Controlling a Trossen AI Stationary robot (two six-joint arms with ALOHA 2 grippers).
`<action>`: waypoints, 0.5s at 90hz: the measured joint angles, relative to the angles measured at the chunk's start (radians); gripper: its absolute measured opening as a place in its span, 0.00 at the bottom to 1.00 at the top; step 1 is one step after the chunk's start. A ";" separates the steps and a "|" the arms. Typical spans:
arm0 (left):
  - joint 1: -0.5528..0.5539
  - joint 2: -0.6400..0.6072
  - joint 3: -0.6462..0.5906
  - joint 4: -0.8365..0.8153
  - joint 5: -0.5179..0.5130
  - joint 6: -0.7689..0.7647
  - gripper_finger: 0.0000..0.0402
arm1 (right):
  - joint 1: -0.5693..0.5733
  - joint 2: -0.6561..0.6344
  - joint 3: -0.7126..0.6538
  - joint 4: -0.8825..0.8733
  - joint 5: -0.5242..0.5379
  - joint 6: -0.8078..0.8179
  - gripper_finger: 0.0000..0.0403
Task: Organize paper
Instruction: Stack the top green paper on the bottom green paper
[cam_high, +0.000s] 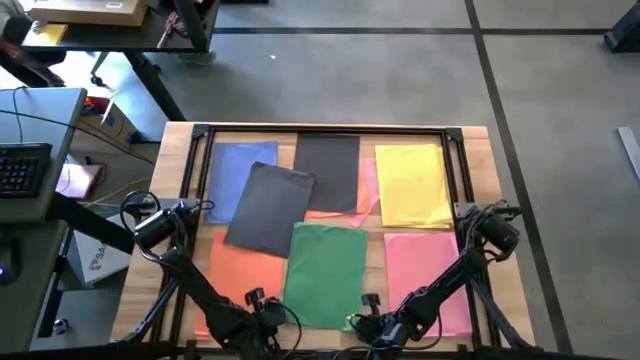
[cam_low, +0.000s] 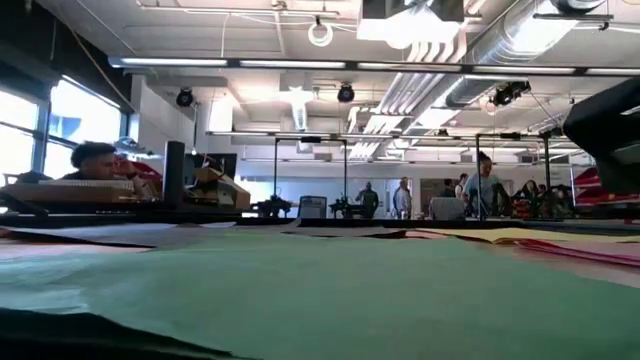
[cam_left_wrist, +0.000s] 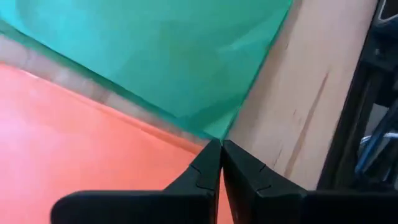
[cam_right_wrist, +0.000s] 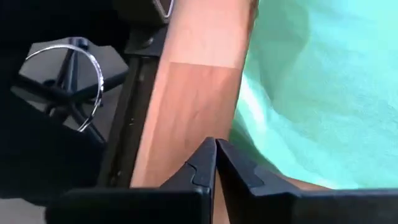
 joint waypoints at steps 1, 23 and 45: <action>0.000 -0.002 0.000 -0.005 -0.001 -0.003 0.00 | 0.000 0.000 0.000 -0.001 0.001 0.001 0.00; -0.002 -0.030 0.000 -0.131 -0.011 -0.070 0.00 | 0.001 -0.007 0.032 -0.077 -0.002 0.000 0.00; 0.038 -0.032 0.000 -0.281 0.044 -0.062 0.00 | 0.010 -0.062 0.085 -0.142 0.005 -0.025 0.00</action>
